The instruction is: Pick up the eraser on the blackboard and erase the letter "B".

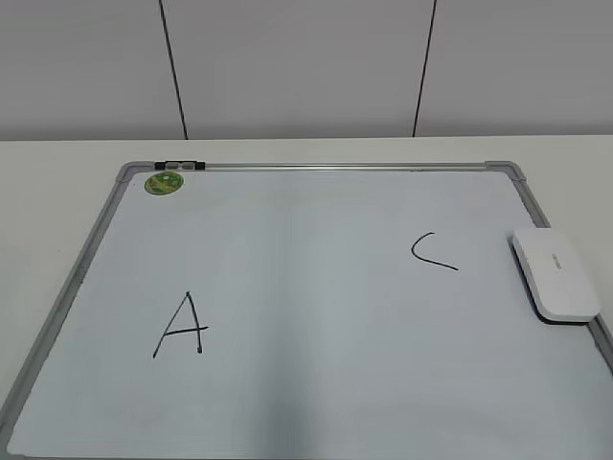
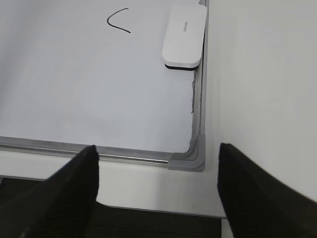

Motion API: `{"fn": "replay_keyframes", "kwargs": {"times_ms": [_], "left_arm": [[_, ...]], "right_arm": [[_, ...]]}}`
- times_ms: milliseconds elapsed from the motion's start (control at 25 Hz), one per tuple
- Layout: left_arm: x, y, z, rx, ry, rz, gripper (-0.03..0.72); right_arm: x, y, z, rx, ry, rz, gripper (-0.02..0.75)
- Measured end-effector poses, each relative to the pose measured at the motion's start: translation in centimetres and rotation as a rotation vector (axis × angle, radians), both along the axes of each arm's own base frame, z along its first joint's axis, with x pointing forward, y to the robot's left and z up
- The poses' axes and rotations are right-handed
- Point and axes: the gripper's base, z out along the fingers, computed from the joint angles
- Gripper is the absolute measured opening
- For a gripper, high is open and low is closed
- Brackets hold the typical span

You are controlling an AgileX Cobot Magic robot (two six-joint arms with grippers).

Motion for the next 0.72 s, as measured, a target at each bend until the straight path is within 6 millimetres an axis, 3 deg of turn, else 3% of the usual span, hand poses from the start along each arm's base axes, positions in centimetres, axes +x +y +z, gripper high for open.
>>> {"fn": "replay_keyframes", "kwargs": {"times_ms": [720], "left_arm": [[-0.1, 0.0, 0.0, 0.001, -0.008, 0.067, 0.388]], "right_arm": [[-1.2, 0.0, 0.0, 0.004, -0.091, -0.096, 0.554]]}}
